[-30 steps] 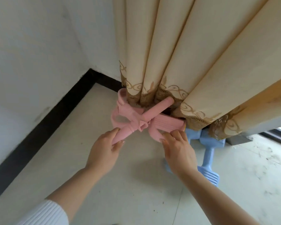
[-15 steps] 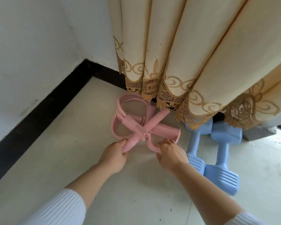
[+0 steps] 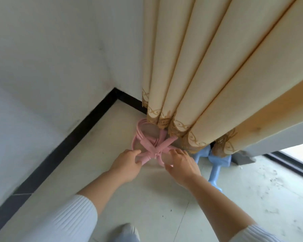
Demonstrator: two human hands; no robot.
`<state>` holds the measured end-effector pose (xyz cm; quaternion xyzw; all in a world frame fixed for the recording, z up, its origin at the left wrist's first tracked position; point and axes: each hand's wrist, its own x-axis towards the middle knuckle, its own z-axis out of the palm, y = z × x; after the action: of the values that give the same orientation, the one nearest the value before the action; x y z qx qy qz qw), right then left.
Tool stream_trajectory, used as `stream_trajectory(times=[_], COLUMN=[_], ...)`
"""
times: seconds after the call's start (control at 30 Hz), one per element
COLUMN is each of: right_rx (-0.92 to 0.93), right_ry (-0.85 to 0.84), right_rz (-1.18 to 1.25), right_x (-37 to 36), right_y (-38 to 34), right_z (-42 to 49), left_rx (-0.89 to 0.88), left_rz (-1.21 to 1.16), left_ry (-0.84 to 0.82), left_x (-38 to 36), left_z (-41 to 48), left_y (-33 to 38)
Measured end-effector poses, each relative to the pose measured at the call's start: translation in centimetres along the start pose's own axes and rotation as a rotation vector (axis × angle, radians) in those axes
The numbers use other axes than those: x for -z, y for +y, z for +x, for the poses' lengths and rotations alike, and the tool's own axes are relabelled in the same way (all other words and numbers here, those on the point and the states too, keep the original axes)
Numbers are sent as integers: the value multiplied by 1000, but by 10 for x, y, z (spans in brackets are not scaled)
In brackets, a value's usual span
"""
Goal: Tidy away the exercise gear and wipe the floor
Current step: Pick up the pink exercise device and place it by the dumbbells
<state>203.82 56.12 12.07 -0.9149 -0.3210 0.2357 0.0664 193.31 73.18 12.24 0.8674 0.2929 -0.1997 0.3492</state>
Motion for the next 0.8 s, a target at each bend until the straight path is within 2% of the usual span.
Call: stream_trajectory(times=[0.23,0.43,0.57,0.8], right_rx=[93,246,363,573], right_ry=[-14,-11,-50,-113], right_rz=[96,85,45,-89], right_x=[171,269,295,315], right_y=[-94,-152,-163,-155], right_z=[-103,-204,-281,-434], left_rx=[161,278,368,493], left_rz=[-243,-352,-346,-413], left_ry=[132,322,436,599], left_x=[124,175,171,93], left_z=[-187,-336,-424,-591], left_y=[77,122,140,184])
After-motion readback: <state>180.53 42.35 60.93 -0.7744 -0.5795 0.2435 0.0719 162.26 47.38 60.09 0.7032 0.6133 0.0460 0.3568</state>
